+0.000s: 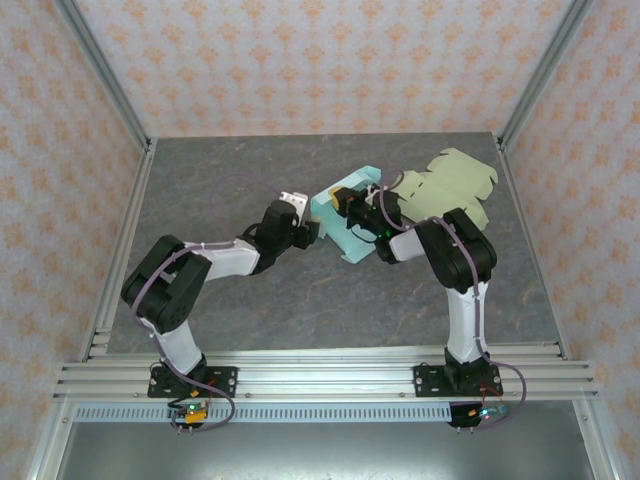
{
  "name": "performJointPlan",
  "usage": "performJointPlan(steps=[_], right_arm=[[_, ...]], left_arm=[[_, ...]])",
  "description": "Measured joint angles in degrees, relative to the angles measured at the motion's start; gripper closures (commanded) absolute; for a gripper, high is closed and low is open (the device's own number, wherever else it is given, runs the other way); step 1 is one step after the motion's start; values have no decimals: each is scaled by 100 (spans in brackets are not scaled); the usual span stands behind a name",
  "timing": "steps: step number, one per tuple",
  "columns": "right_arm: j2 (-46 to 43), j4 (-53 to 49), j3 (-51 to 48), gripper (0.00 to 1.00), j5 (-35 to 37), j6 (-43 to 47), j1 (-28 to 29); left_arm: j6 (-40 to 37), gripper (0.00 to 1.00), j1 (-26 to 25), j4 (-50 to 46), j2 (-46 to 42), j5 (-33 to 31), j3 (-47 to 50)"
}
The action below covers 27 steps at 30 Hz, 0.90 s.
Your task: Fold the paper box
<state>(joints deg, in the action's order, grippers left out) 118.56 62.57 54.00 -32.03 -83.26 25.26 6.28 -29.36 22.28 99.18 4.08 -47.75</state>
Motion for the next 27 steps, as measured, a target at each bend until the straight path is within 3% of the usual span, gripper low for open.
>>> performJointPlan(steps=[6,14,27], right_arm=[[-76,-188,0,100,-61,103,48],[-76,-219,11,100,-96,103,87],[-76,-219,11,100,-382,98,85]], left_arm=[[-39,47,11,166,-153,-273,271],[-42,33,11,466,-155,-299,374],[-85,33,-28,542,-369,192,833]])
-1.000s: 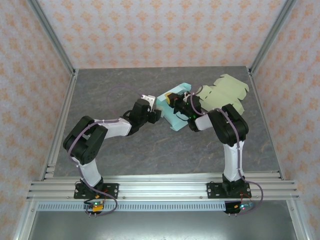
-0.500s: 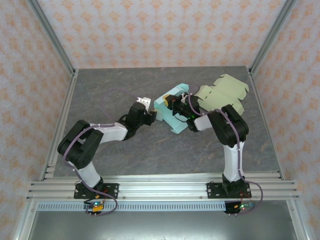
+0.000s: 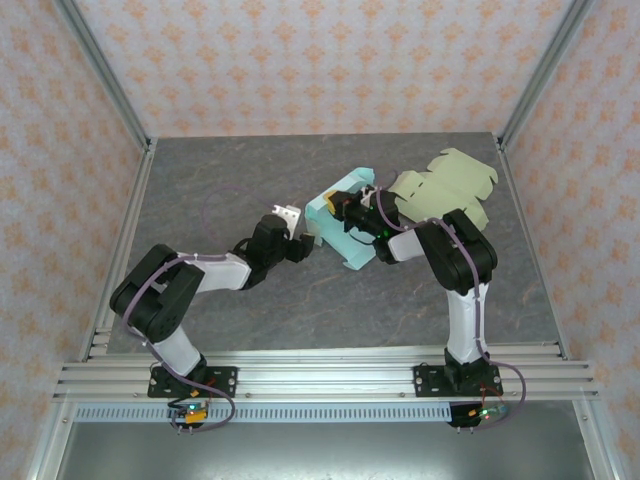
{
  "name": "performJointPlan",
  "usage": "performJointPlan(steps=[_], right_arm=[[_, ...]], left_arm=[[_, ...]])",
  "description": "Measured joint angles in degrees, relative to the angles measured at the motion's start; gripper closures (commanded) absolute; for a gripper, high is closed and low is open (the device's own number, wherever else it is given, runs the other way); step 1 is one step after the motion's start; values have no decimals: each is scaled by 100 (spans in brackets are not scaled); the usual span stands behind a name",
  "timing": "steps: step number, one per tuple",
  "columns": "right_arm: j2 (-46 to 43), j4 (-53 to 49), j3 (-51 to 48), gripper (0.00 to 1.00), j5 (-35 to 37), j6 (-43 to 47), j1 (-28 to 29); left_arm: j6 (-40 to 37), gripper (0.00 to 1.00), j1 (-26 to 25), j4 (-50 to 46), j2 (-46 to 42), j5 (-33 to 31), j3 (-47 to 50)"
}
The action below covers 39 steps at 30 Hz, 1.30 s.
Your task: Fold the paper box
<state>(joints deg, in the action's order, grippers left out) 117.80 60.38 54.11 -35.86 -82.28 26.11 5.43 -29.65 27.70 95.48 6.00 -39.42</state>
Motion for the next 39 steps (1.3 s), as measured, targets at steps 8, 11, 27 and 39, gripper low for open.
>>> performJointPlan(steps=[8,11,27,39], right_arm=[[0,13,0,100,-57,-46,24],[0,37,-9,100,-35,-48,39],[9,90,-26,100,9,-63,98],[55,101,42,100,140,-208,273]], left_arm=[[-107,40,-37,-4,247,13,-433],[-105,47,-50,0,306,-98,-481],[-114,55,-74,48,315,-560,-361],[223,51,-74,774,748,-184,-415]])
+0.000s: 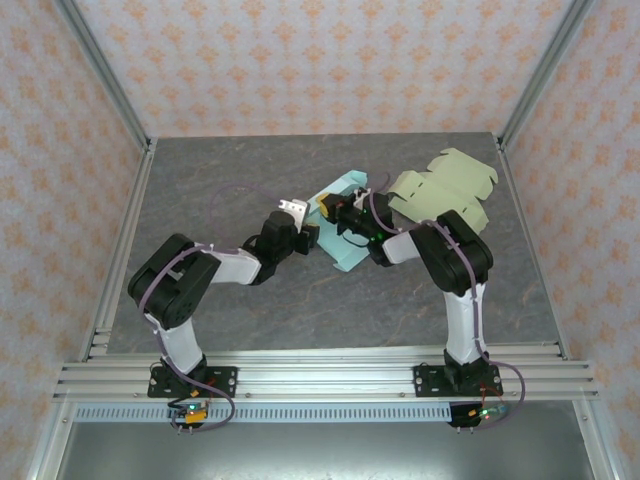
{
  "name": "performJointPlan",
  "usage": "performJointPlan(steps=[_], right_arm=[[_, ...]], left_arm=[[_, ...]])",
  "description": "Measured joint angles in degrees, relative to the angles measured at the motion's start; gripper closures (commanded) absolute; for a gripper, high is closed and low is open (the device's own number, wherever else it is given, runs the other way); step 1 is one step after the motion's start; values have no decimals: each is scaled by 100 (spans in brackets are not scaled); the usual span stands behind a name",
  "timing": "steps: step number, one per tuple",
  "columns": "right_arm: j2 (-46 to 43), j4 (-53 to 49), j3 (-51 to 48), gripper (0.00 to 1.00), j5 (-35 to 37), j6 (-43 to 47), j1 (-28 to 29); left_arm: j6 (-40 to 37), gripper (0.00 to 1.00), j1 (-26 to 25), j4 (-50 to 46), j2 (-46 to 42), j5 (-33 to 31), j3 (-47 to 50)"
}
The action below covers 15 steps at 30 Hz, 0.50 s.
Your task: Fold the paper box
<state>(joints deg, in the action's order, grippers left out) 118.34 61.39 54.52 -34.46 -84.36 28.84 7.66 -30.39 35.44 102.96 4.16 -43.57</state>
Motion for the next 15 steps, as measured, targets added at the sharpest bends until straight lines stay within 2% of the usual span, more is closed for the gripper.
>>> performJointPlan(steps=[4,13,15], right_arm=[[11,0,-2,100,192,-31,24],[-203,188,-435,97,828,-98,96],[-269,181,-509,90,940,-118,122]], left_arm=[[192,61,-28,0,245,-299,-219],[448,77,-385,129,522,-1084,-398],[514,82,-442,103,525,-1241,-420]])
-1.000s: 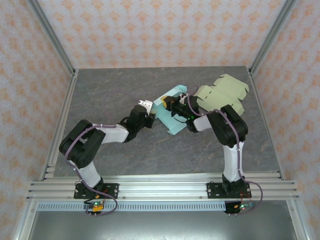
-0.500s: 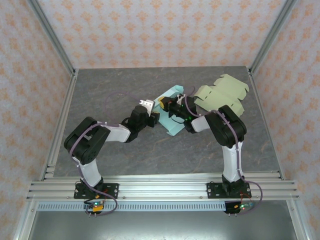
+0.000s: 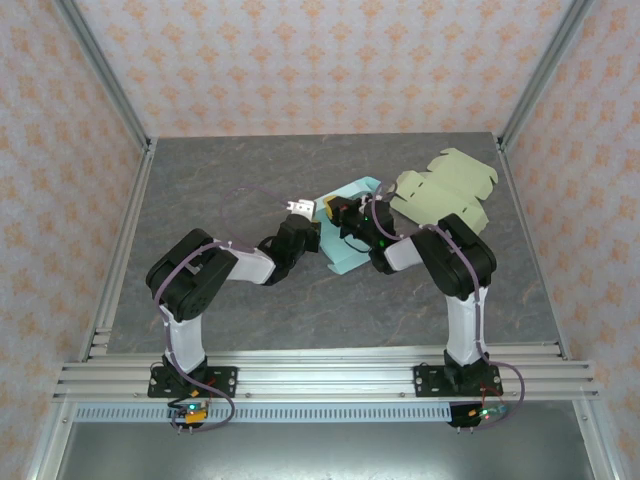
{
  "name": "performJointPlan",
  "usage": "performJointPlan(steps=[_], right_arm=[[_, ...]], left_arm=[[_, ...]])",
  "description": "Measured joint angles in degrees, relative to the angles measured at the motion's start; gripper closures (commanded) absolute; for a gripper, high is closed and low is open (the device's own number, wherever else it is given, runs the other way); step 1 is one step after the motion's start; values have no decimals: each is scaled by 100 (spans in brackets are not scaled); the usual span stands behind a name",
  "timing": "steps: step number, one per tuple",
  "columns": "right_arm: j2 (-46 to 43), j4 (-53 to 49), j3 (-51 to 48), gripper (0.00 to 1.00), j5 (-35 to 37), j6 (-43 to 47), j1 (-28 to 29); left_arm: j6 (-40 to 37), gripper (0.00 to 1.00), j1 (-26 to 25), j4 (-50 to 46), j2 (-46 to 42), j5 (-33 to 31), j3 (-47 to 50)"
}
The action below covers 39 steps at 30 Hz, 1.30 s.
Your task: Fold the paper box
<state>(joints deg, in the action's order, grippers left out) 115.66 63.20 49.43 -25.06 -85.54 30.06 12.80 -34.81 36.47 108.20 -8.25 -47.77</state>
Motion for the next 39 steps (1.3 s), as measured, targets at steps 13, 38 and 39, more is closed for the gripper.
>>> performJointPlan(steps=[13,38,39], right_arm=[[-1436,-1473,-529,51,-136,382,-44],[-927,-10203,3692,36,-1683,7442,-693],[-890,-10247,3681,36,-1744,7545,-660]], left_arm=[[-74,88,87,31,15,-367,4],[-1029,83,260,726,-122,1746,623],[-1032,82,260,761,-70,1775,601]])
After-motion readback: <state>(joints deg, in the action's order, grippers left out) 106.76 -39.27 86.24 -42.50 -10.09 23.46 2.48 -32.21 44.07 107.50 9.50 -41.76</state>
